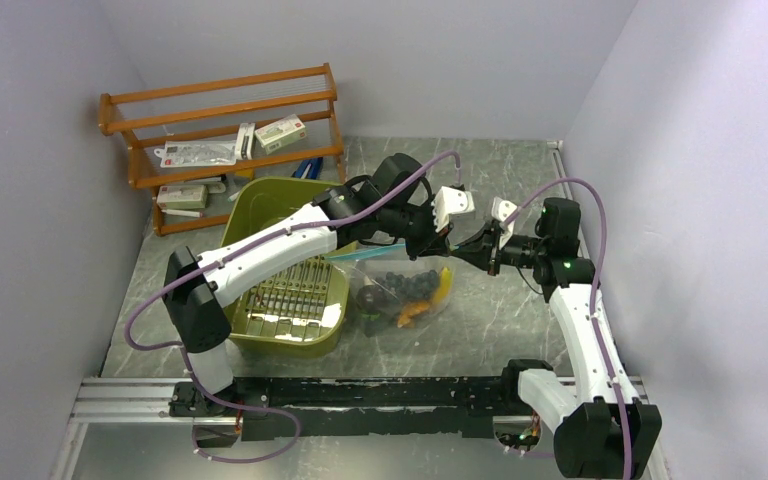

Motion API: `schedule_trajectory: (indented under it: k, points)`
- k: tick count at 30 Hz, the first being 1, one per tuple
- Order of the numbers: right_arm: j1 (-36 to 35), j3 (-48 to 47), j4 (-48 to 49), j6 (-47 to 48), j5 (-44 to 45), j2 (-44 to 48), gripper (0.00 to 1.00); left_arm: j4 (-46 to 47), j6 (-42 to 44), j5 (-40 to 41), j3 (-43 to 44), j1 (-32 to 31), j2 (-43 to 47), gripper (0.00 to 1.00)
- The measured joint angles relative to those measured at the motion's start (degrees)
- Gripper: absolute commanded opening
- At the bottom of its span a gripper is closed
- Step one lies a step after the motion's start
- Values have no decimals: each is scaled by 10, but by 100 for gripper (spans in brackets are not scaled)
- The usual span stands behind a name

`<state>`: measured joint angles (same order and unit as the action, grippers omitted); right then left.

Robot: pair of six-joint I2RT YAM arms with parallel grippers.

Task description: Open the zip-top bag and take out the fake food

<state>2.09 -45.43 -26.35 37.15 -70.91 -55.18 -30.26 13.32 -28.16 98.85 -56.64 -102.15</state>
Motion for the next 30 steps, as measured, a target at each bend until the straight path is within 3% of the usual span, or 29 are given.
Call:
schedule_trajectory:
  k: [17, 21, 30]
  points:
    - [-2, 15, 47, -67, 21, 5, 0, 12, 0, 76, -29, -1, 9, 7]
    - [-2, 13, 38, -52, 13, 5, 27, 10, 0, 76, -29, -1, 9, 7]
    - [0, -11, -30, 19, 0, 12, 35, -23, 0, 46, -7, 2, 5, 7]
